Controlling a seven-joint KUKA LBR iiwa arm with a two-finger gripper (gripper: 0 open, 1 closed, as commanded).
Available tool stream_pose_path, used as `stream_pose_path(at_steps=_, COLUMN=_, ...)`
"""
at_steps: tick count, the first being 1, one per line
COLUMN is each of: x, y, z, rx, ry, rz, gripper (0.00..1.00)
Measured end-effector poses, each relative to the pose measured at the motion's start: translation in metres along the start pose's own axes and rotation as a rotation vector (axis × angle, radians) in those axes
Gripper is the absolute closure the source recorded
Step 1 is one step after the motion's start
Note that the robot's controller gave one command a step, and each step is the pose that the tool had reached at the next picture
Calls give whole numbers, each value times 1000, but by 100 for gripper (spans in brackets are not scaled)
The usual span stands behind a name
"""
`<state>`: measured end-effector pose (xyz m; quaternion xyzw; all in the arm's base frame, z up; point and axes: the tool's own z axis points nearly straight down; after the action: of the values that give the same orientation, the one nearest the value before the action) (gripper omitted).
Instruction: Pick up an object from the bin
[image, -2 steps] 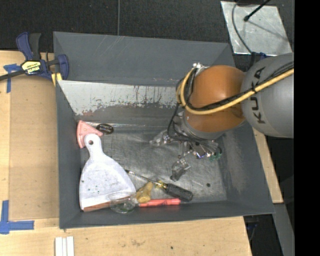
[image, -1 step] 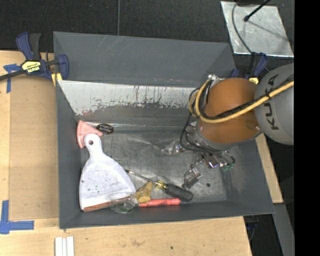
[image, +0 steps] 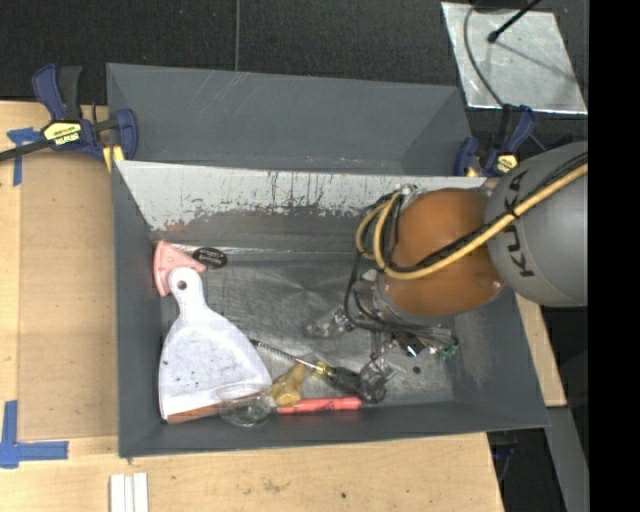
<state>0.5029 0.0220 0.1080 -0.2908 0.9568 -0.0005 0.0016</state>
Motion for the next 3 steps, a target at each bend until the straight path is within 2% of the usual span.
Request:
stream_pose_path(at_steps=1, x=7, y=4, z=22, rx=-3, ry=-1, rz=-94, gripper=0)
stream_pose_path(at_steps=2, x=3, y=19, z=33, rx=8, ry=-18, rz=-372, gripper=100)
stream_pose_path(at_steps=3, x=3, y=19, z=33, rx=7, ry=-17, rz=-372, gripper=100)
